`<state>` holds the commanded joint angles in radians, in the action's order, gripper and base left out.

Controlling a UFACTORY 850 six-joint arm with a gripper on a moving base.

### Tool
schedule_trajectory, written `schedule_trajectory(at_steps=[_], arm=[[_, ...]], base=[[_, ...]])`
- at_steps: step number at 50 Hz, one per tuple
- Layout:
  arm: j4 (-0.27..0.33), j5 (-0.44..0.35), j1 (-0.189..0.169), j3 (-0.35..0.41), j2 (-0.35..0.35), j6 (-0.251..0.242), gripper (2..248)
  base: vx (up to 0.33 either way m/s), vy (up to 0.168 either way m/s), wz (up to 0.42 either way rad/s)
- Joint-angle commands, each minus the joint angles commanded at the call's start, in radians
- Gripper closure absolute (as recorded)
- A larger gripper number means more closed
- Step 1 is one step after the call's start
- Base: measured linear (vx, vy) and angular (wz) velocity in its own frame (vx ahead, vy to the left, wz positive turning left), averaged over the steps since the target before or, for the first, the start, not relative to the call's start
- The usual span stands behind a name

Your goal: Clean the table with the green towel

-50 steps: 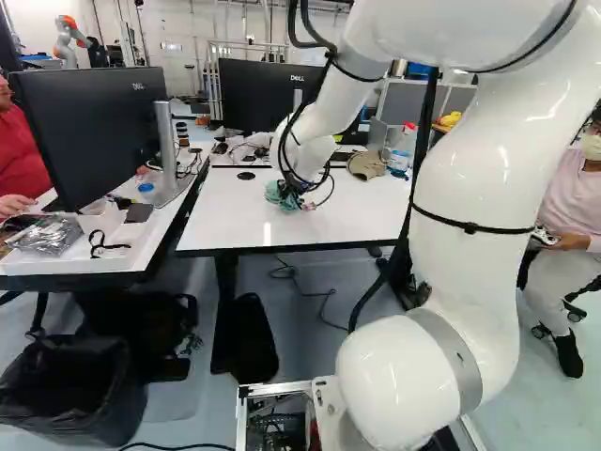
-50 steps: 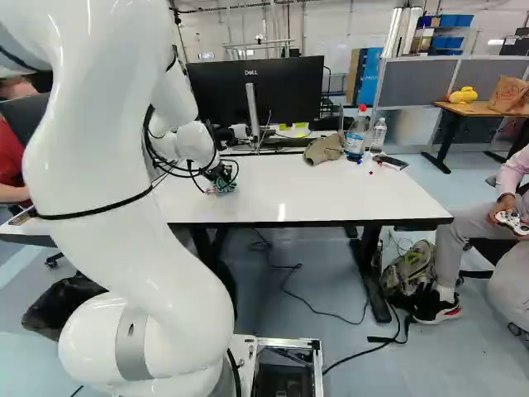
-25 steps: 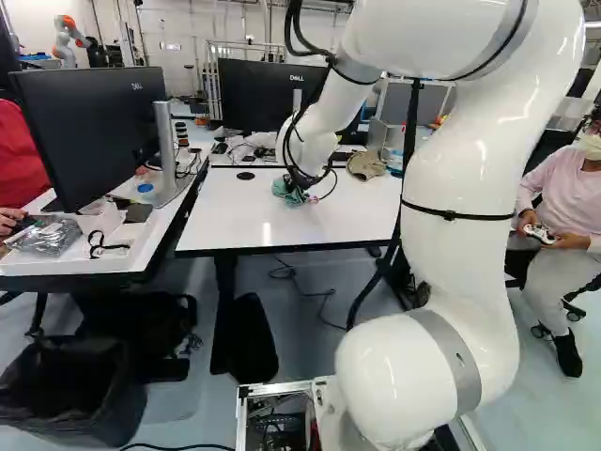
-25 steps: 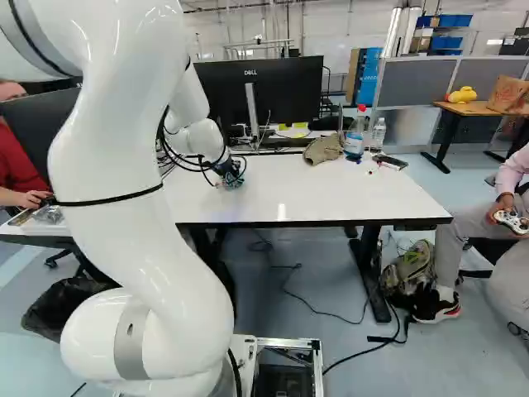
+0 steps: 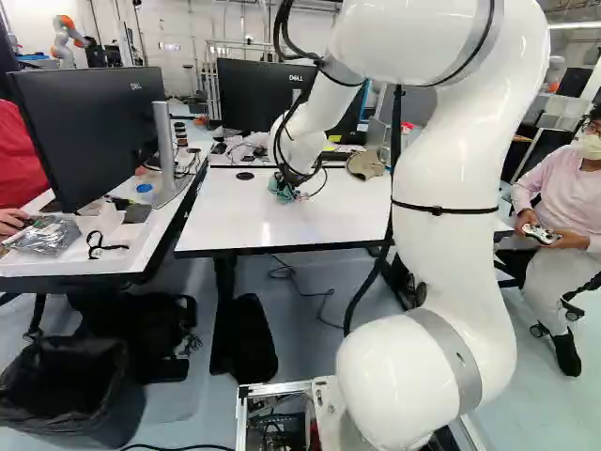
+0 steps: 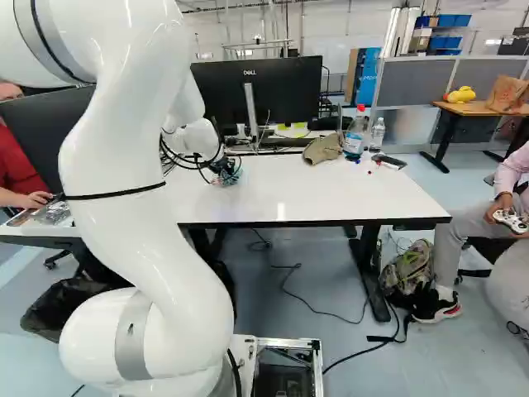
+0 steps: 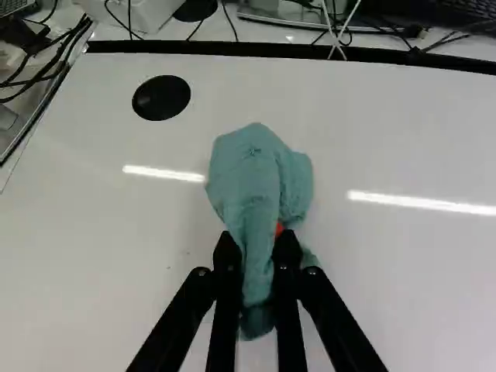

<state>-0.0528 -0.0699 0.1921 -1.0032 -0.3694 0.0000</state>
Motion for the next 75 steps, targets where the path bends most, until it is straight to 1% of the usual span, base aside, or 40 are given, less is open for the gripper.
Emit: schedule_trajectory(at_steps=[26,39,49,63,69,75], arm=[[0.000,0.000,0.077,-0.018,-0.014,0.000,202],[0.000,0.000,0.117,-0.001,-0.001,0.000,202],[0.000,0.000,0.142,0.028,0.023,0.000,202],[0.000,0.000,0.153,0.097,0.078,0.000,202],[0.000,0.000,0.146,0.124,0.101,0.000,202],[0.000,0.000,0.131,0.138,0.113,0.000,202]], base=[[0.000,0.000,0.000],[0.000,0.000,0.000],[0.000,0.000,0.000],[0.000,0.000,0.000],[0.000,0.000,0.000],[0.000,0.000,0.000]])
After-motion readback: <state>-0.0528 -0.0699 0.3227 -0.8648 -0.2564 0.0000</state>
